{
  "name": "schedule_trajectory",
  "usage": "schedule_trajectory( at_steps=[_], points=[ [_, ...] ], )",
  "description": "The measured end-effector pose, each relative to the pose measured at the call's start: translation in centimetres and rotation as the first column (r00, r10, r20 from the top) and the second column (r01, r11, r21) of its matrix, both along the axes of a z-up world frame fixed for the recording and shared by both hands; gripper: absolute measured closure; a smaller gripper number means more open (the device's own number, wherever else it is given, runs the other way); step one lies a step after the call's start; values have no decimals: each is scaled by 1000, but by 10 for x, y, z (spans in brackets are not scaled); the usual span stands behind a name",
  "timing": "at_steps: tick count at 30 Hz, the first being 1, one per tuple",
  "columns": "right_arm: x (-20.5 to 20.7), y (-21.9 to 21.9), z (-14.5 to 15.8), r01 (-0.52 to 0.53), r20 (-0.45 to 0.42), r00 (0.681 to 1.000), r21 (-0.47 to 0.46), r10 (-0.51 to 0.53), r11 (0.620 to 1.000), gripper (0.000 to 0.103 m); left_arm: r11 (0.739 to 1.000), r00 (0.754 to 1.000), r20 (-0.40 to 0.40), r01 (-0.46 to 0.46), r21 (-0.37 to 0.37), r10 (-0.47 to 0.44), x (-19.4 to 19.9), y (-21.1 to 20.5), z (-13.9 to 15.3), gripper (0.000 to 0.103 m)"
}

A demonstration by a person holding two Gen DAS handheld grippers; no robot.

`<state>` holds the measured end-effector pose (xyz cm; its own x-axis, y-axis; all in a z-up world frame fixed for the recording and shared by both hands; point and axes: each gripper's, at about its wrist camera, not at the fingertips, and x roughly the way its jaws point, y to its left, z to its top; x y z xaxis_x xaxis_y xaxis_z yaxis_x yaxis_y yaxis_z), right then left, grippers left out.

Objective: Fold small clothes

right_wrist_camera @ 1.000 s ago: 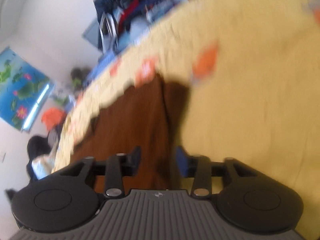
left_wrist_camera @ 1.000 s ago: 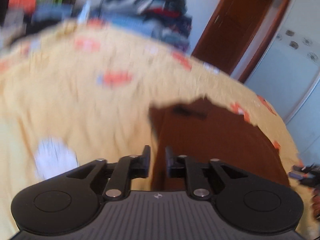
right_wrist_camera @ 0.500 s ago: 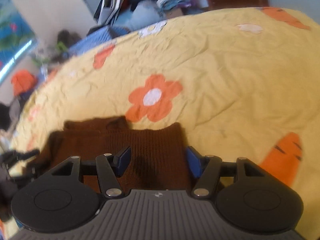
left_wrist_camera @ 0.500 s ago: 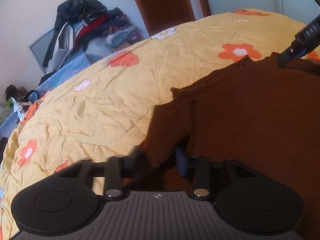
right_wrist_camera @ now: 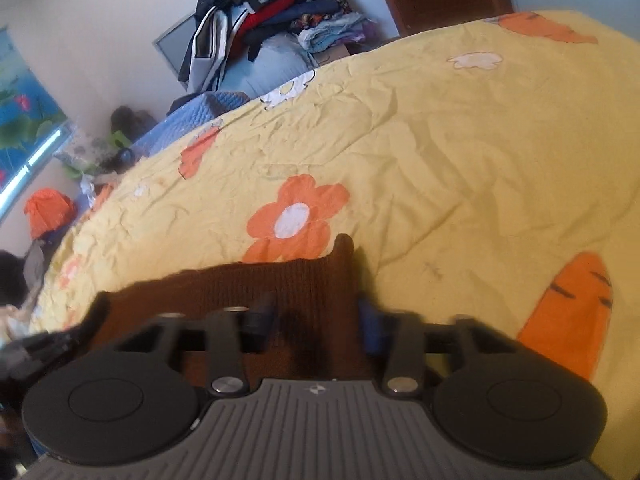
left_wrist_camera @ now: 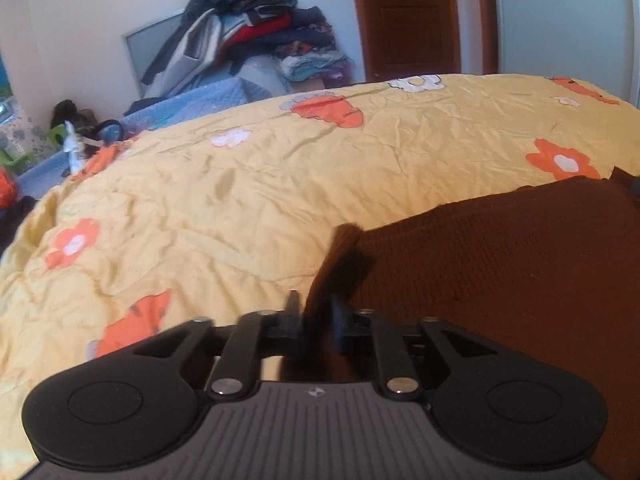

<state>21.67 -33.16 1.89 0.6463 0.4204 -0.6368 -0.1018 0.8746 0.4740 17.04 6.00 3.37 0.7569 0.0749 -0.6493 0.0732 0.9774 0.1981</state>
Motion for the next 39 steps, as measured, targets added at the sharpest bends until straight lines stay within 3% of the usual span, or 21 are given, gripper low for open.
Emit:
schedule_trajectory(
  at_steps=[1,3,5,8,11,12,13,14,17,19,22,24,26,28,30,31,33,34,37,39],
  points=[
    [-10,-3,11,17,53,998,10,-18,1000,42,1000,999,30,-24,5,24,-10,2,9,61],
    [-29,-5,36,38,137,990,13,-39,999,42,997,992,126,-17,-69,26,-32,4,30,28],
    [-35,8,47,-1,162,987,14,-1,1000,37,983,986,167,38,-179,-8,-40,-3,43,18],
    [-29,50,38,-65,150,985,-121,83,991,33,978,993,81,104,-181,-91,-15,-37,31,18],
    [-16,78,4,-82,77,991,-316,112,945,27,995,998,-44,38,-96,-43,14,-51,-7,18],
    [-15,79,-10,-74,71,992,-379,109,922,22,995,999,-50,18,-101,-23,18,-45,-20,16],
    [-23,78,-19,-72,139,979,-435,147,898,18,987,1000,-18,10,-162,-13,14,-33,-24,15],
    [-27,74,-23,-79,160,973,-441,165,894,18,980,1000,-25,-1,-198,-4,13,-24,-24,14],
    [-25,68,-24,-79,157,975,-406,155,911,13,979,1000,-15,-27,-201,25,13,-19,-27,14],
    [-21,80,-25,-92,144,974,-456,175,885,7,988,999,-6,-39,-152,39,12,-26,-25,13],
    [-27,80,-13,-52,130,984,-457,125,888,11,995,997,14,-79,-67,80,-7,-38,-11,15],
    [-49,75,8,-12,150,986,-397,78,918,7,991,998,53,-22,-130,29,-38,-43,7,14],
    [-77,78,20,-49,195,974,-329,119,943,0,985,997,69,30,-172,-19,-63,-54,15,14],
    [-93,91,17,-87,184,970,-355,161,931,0,986,999,20,44,-162,-42,-73,-67,8,14],
    [-101,106,0,-147,114,971,-415,212,898,0,989,998,-27,50,-141,-54,-76,-74,-8,13],
    [-104,110,-13,-165,81,971,-456,225,875,0,992,998,-8,63,-108,-64,-79,-75,-16,13],
    [-118,98,-26,-155,183,949,-439,257,885,0,991,991,79,117,-66,-111,-90,-71,-26,12],
    [-117,90,-25,-155,184,952,-397,244,905,0,990,991,76,117,-80,-111,-92,-68,-25,12],
    [-118,92,-19,-161,162,954,-429,251,889,0,995,995,45,86,-52,-84,-91,-71,-17,12],
    [-123,92,-5,-127,112,976,-410,188,903,1,996,998,1,55,-63,-55,-100,-72,-4,13]
  ],
)
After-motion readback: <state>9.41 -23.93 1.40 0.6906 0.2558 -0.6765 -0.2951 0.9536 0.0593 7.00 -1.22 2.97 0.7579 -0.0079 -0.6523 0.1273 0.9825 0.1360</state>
